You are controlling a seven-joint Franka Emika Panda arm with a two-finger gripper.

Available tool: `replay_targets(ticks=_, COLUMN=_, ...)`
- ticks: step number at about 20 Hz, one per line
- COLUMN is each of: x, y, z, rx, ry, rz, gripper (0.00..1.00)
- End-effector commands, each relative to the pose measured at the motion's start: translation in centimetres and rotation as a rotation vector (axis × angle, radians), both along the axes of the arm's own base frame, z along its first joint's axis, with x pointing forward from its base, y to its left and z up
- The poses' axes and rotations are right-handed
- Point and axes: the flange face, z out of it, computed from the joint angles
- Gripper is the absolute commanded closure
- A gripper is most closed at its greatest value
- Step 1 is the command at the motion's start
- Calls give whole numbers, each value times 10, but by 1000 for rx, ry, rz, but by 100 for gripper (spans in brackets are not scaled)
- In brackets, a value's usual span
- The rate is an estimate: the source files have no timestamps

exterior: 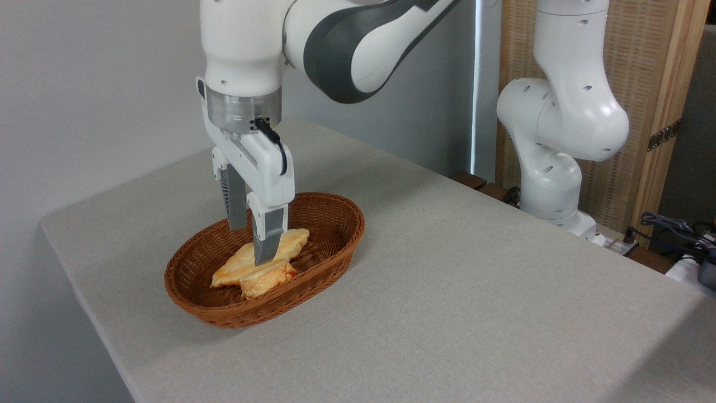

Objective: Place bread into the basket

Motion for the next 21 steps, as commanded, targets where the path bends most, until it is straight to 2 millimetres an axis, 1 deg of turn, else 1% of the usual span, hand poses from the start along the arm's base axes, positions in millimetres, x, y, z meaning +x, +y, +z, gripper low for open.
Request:
replay_targets(ticks=1, x=0, y=3, z=29, rx=-16, ry=-44, rz=11, gripper=0)
replay_targets(ticks=2, x=0, y=4, z=32, rx=-13, ry=-47, rz=18, gripper=0)
replay_targets(ticks=4, x=3, y=8, z=47, rx=-3, ry=-76, rz=39, gripper=0)
replay_targets(ticks=6, x=5, y=17, z=48, rx=24, ry=-82, rz=47, gripper=0)
replay_targets(ticks=9, x=6, y=23, z=46, rx=86, ry=-84, rz=34, gripper=0)
replay_targets(ticks=12, x=6, y=41, z=46, rx=115, ry=-81, rz=54, gripper=0)
replay_targets(ticks=13, x=6, y=47, z=48, rx=115, ry=-77, rz=61, gripper=0)
replay_targets(ticks=14, x=8, y=54, z=58, rx=114, ry=-90, rz=75, gripper=0)
replay_targets(ticks=15, x=7, y=59, z=62, rx=115, ry=-84, rz=78, gripper=0)
replay_targets(ticks=17, x=6, y=63, z=63, rx=103, ry=-69, rz=85, gripper=0)
replay_targets(ticks=19, x=5, y=75, z=64, rx=95, ry=-65, rz=113, gripper=0)
replay_targets(ticks=21, x=5, y=75, z=65, rx=53, ry=-64, rz=127, gripper=0)
